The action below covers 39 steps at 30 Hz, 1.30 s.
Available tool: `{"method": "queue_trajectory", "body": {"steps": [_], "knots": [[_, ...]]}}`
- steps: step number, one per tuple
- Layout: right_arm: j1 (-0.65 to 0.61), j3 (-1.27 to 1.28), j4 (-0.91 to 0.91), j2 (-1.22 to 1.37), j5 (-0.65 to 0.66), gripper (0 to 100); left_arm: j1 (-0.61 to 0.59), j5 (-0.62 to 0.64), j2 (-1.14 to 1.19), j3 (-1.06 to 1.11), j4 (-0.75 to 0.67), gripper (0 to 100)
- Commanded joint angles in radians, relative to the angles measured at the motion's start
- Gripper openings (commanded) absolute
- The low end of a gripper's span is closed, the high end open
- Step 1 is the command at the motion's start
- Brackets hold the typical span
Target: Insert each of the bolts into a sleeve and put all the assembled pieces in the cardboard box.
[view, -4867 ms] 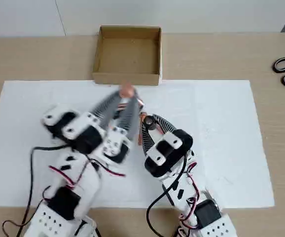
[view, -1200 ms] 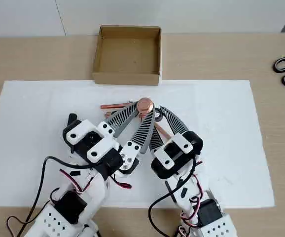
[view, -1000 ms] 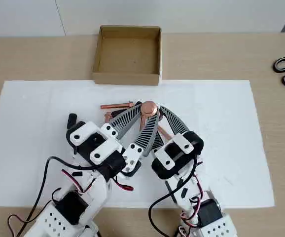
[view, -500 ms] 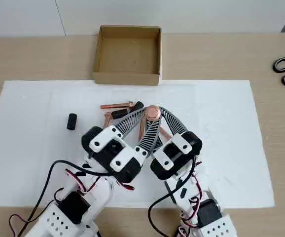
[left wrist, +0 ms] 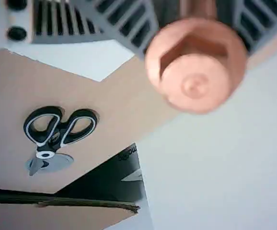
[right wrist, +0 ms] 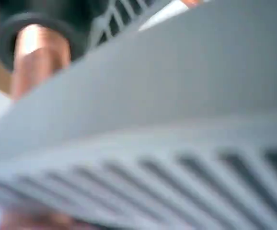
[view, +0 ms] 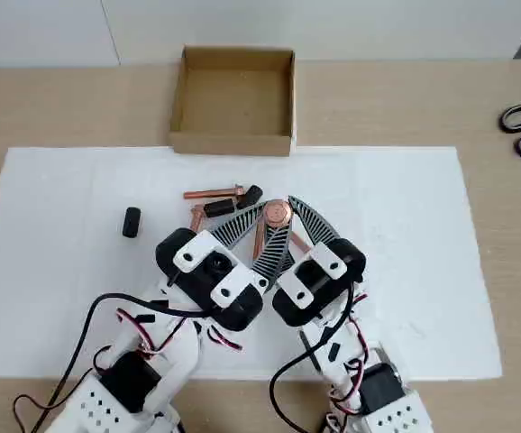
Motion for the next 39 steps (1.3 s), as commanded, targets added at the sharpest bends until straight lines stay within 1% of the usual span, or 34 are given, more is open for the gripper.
{"method": "queue_trajectory", "body": {"steps": [1,4,6,11,14,17,21,23,25,27,28,30,32,34,37,39], "knots": [[0.001,0.005,-0.007,-0.025,0.005,0.5,-0.054,-0.009,-0.002,0.004,0.026,8],[0.001,0.005,-0.007,-0.025,0.005,0.5,-0.087,-0.009,0.0,0.004,0.028,18],[0.001,0.005,-0.007,-0.025,0.005,0.5,-0.103,-0.009,0.0,0.004,0.028,22],[0.001,0.005,-0.007,-0.025,0.005,0.5,-0.115,-0.009,-0.008,-0.007,0.02,22],[0.001,0.005,-0.005,-0.025,0.005,0.5,-0.126,-0.009,-0.008,-0.079,0.015,22],[0.002,0.005,0.018,-0.022,0.005,0.5,-0.184,-0.009,-0.008,-0.162,-0.02,22],[0.002,0.005,0.125,-0.025,0.0,0.5,-0.316,-0.008,-0.009,-0.209,-0.037,22],[0.002,0.005,0.162,-0.025,-0.002,0.5,-0.402,-0.006,-0.025,-0.208,-0.032,19],[0.002,-0.003,0.177,-0.025,-0.009,0.5,-0.482,-0.005,-0.06,-0.186,-0.031,11],[0.002,-0.008,0.171,-0.025,-0.066,0.5,-0.539,-0.005,-0.104,-0.133,-0.031,3],[0.002,-0.02,0.176,-0.025,-0.1,0.5,-0.56,-0.005,-0.13,-0.096,-0.031,0],[0.01,-0.051,0.177,-0.025,-0.133,0.5,-0.588,-0.005,-0.189,-0.004,-0.031,2],[0.059,-0.083,0.177,-0.024,-0.133,0.5,-0.6,-0.005,-0.256,0.088,-0.031,1],[0.157,-0.153,0.186,-0.015,-0.103,0.5,-0.618,-0.005,-0.328,0.168,-0.032,1],[0.328,-0.285,0.268,-0.004,-0.063,0.5,-0.647,-0.005,-0.443,0.262,-0.034,1],[0.404,-0.377,0.335,0.041,-0.06,0.5,-0.664,-0.005,-0.466,0.306,-0.035,1]]}}
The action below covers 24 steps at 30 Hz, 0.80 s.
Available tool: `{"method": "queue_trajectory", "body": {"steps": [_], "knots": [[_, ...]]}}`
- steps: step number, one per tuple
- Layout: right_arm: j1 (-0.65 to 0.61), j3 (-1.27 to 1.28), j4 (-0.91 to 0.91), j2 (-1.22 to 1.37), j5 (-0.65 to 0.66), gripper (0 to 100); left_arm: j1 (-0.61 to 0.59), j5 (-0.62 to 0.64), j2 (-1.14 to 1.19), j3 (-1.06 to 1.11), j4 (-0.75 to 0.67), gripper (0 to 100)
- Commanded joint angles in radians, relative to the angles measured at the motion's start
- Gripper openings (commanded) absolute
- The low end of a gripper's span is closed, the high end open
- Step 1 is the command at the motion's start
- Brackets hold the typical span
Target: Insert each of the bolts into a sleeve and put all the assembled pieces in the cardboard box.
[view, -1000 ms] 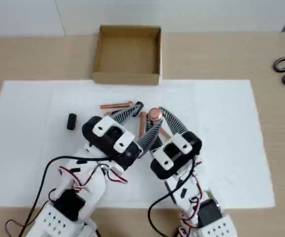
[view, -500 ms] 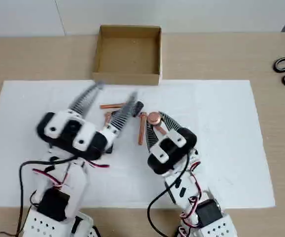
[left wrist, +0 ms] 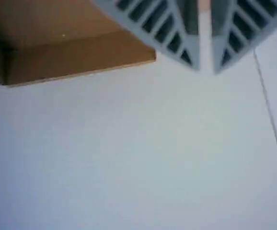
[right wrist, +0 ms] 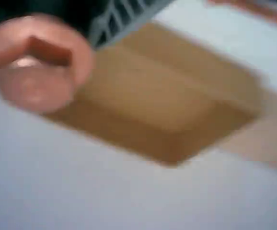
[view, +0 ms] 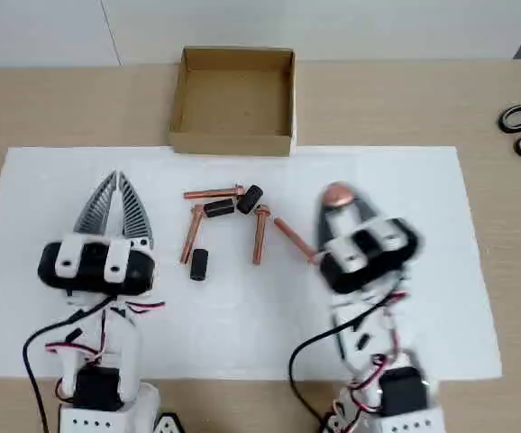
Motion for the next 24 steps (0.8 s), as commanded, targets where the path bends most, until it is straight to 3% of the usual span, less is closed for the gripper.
{"method": "queue_trajectory", "body": {"steps": [1,8,12,18,24], "knots": [[0.125,-0.215,0.094,0.067,0.012,0.4,-0.028,0.003,-0.043,0.05,-0.02,1],[0.128,-0.434,0.165,0.45,0.008,0.4,-0.032,0.029,-0.031,0.087,-0.011,1],[0.096,-0.502,0.163,0.568,0.008,0.4,-0.032,0.075,-0.031,0.087,0.1,1],[-0.071,-0.517,0.082,0.618,0.015,0.4,-0.034,0.075,-0.032,0.087,0.192,1],[-0.012,-0.704,0.122,0.914,0.011,0.4,-0.034,0.075,-0.032,0.087,0.192,1]]}}
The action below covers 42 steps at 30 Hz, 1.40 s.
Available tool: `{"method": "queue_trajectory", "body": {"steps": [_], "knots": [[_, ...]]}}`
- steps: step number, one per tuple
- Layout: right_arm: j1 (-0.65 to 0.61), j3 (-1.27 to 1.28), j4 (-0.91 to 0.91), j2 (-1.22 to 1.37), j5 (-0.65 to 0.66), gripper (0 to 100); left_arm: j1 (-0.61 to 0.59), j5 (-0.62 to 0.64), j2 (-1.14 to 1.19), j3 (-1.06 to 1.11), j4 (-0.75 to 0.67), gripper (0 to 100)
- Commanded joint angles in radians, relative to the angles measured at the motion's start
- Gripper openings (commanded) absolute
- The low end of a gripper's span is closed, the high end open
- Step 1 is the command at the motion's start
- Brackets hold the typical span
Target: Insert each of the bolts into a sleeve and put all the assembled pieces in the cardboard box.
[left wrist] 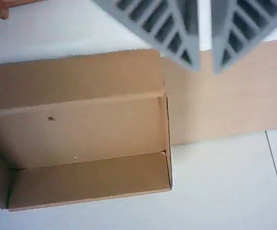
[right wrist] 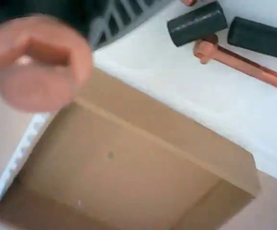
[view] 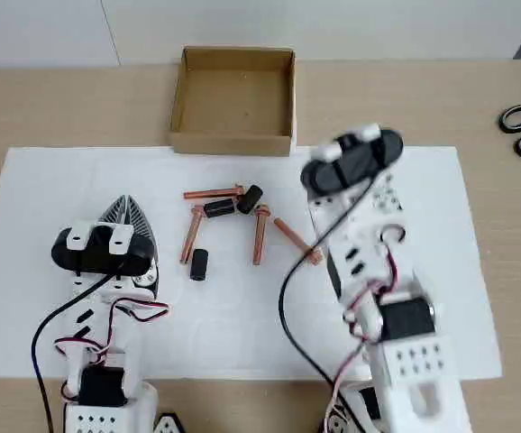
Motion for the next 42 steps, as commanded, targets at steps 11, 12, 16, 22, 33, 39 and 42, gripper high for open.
{"method": "queue_trajectory", "body": {"steps": [11,12,16,22,33,39,42], "knots": [[-0.019,-0.712,-0.007,0.846,0.103,0.4,-0.003,0.003,-0.009,-0.002,0.005,1],[-0.019,-0.779,-0.007,0.914,0.104,0.4,-0.003,0.003,-0.009,-0.002,0.005,1],[-0.021,-1.074,-0.007,1.168,0.104,0.4,-0.003,0.002,-0.009,-0.002,0.005,1],[-0.061,-1.476,-0.008,1.508,0.104,0.4,-0.003,-0.002,-0.009,-0.002,0.005,1],[-0.111,-2.035,-0.001,2.041,0.104,0.4,-0.003,-0.002,-0.009,-0.002,0.005,1],[-0.108,-2.225,0.001,2.235,0.109,0.7,-0.003,-0.002,-0.009,-0.002,0.005,1],[-0.108,-2.257,0.001,2.282,0.109,0.8,-0.003,-0.002,-0.009,-0.002,0.005,1]]}}
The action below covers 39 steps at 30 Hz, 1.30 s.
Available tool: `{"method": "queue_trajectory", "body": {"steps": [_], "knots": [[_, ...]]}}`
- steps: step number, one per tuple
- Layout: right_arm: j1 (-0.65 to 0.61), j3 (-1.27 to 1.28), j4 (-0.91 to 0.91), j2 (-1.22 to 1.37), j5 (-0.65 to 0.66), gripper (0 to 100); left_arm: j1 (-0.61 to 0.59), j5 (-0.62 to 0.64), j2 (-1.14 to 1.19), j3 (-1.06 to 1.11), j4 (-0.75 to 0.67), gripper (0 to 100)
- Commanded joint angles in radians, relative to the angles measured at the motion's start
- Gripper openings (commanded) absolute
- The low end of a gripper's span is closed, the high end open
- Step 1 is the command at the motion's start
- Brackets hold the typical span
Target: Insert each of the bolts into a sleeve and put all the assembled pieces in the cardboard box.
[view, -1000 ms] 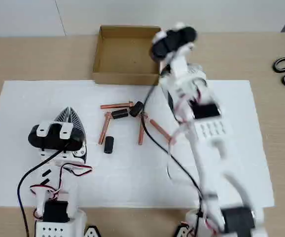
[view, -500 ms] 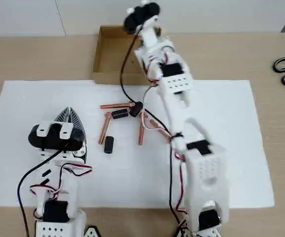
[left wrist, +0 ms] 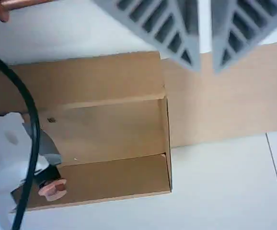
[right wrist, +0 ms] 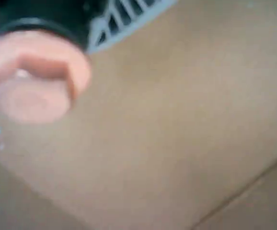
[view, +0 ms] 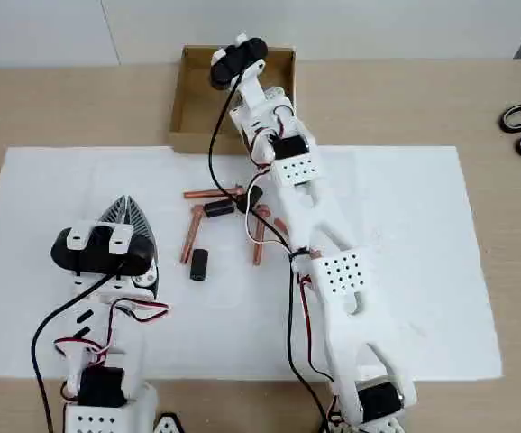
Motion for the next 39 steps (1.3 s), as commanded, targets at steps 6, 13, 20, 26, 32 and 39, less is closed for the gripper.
{"method": "queue_trajectory", "body": {"steps": [6,13,20,26,32,39], "knots": [[-0.001,-0.087,-0.001,0.041,0.008,1.3,-0.003,-0.002,-0.008,-0.002,0.002,1],[-0.004,-0.094,0.166,0.038,0.087,13.6,0.0,-0.002,-0.006,-0.002,0.003,1],[-0.015,-0.215,0.159,0.036,0.097,13.6,0.0,-0.002,-0.006,-0.002,0.058,1],[-0.001,-0.385,0.232,0.025,0.097,13.6,-0.003,-0.002,-0.009,-0.002,0.044,1],[0.015,-0.433,0.596,-0.165,0.095,13.9,-0.003,-0.003,-0.009,-0.004,0.044,1],[0.01,-0.433,0.924,-0.367,0.098,13.6,-0.003,-0.003,-0.009,-0.004,0.043,1]]}}
